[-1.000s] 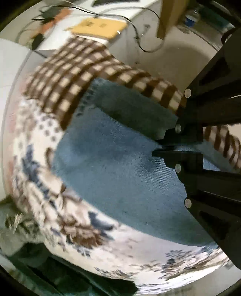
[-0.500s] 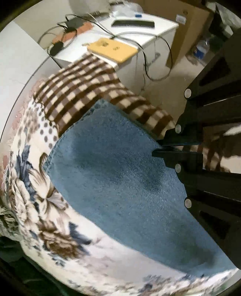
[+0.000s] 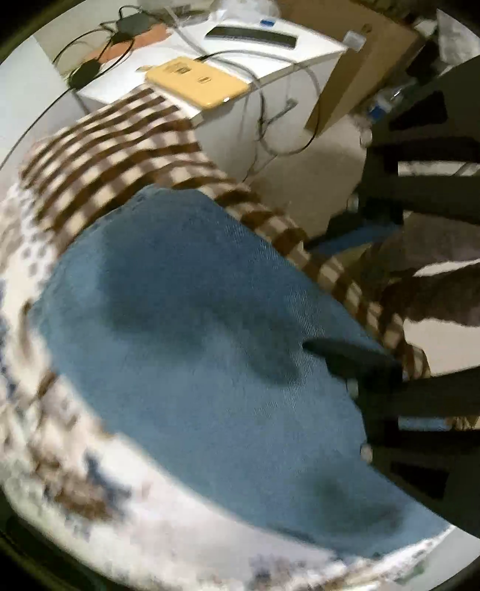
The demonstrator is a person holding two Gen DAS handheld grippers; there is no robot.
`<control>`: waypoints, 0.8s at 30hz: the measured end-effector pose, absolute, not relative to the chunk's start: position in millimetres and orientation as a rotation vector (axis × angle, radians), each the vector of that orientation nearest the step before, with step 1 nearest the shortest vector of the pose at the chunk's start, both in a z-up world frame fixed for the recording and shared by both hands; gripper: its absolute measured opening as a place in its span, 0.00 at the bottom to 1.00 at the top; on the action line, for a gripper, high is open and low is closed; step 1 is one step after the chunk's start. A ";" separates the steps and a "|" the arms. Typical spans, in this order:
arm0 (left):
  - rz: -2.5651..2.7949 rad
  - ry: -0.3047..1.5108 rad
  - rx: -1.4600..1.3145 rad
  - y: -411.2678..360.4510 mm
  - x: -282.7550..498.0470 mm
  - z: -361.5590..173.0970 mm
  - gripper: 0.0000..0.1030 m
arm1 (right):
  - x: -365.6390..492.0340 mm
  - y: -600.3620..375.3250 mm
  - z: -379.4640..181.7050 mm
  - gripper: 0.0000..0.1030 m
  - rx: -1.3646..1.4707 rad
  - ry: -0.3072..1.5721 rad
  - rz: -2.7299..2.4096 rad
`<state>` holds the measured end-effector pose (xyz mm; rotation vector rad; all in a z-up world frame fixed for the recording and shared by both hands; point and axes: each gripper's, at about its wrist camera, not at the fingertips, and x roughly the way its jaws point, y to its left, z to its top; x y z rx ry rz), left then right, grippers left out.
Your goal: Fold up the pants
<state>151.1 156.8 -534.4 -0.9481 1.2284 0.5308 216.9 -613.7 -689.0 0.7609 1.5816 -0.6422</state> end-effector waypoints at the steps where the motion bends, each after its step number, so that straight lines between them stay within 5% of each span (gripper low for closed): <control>1: 0.526 1.231 -0.917 152.4 150.8 -526.1 0.29 | 213.6 -615.4 -679.0 0.54 0.771 1.543 -0.628; 5: 0.485 1.250 -0.695 114.5 162.5 -490.2 0.63 | 196.5 -634.1 -662.8 0.54 0.840 1.431 -0.661; 12: 0.215 1.315 -0.416 -12.7 215.4 -487.1 0.68 | 227.0 -666.6 -652.1 0.56 0.803 1.383 -0.665; 13: 0.183 1.327 -0.397 -32.1 222.8 -490.8 0.68 | 247.4 -666.4 -656.3 0.61 0.753 1.412 -0.602; 21: -0.015 1.404 -0.241 -171.5 274.1 -535.5 0.68 | 323.9 -696.3 -696.8 0.61 0.402 1.491 -0.641; 22: -0.016 1.404 -0.208 -182.7 277.5 -540.5 0.68 | 326.9 -702.8 -705.3 0.56 0.399 1.504 -0.646; 23: -0.014 1.403 -0.177 -193.4 280.7 -546.7 0.68 | 328.4 -706.0 -711.4 0.21 0.409 1.506 -0.627; 24: -0.011 1.406 -0.164 -197.6 283.2 -551.6 0.68 | 328.9 -707.1 -714.6 0.10 0.403 1.515 -0.615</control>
